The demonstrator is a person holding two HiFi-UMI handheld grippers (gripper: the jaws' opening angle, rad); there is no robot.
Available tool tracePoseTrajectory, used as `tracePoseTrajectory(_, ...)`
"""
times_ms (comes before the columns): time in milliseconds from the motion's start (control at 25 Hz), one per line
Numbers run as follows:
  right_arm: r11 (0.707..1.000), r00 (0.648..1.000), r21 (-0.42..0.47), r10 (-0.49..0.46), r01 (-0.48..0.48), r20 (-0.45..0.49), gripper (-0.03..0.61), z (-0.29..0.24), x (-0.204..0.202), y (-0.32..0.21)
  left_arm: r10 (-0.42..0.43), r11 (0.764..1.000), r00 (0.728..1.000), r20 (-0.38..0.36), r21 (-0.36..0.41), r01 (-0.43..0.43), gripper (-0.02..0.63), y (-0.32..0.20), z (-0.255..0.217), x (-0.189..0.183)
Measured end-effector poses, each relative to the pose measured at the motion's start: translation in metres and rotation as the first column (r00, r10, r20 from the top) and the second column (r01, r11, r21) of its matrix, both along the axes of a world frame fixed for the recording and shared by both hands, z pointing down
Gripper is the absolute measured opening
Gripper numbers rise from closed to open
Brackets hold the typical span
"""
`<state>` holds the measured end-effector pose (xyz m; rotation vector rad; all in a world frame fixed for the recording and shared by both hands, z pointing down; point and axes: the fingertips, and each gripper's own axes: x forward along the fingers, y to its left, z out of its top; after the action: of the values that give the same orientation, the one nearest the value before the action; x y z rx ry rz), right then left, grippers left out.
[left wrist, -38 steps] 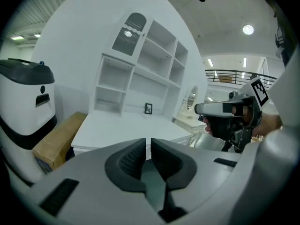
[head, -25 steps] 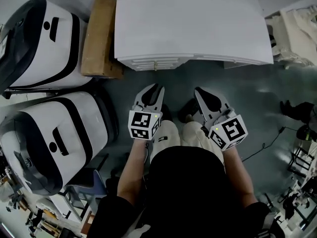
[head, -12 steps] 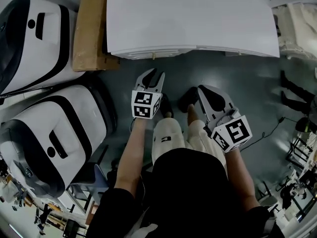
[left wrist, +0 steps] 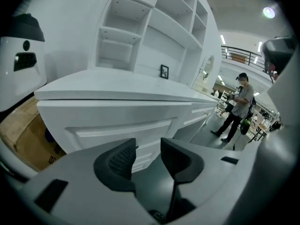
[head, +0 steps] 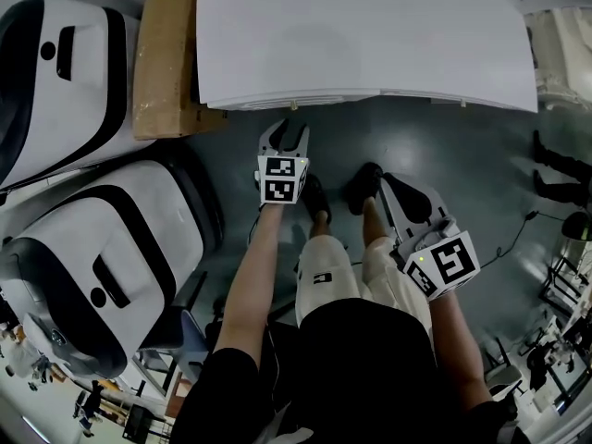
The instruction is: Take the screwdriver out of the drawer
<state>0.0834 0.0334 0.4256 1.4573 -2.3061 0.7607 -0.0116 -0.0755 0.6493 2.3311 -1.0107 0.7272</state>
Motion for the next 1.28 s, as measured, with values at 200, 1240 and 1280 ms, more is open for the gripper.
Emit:
tracePoseTrajectory(200, 1.0, 1.0, -0.027, 0.006, -0.006, -0.008, 0.018, 0.011, 0.005, 0.003, -0.003, 1.0, 0.999, 0.042, -0.009, 0.003, 0.163, -0.012, 0.032, 0.003)
tracePoseTrajectory(1240, 0.992, 0.996, -0.087, 0.087, -0.086, 0.013, 0.018, 0.043, 0.043, 0.012, -0.055, 0.998, 0.99, 0.129, -0.01, 0.057, 0.144, -0.047, 0.086, 0.009)
tracePoseTrajectory(1280, 0.992, 0.996, -0.088, 0.089, -0.087, 0.013, 0.018, 0.043, 0.043, 0.012, -0.058, 0.998, 0.99, 0.131, -0.013, 0.06, 0.134, -0.047, 0.087, 0.009)
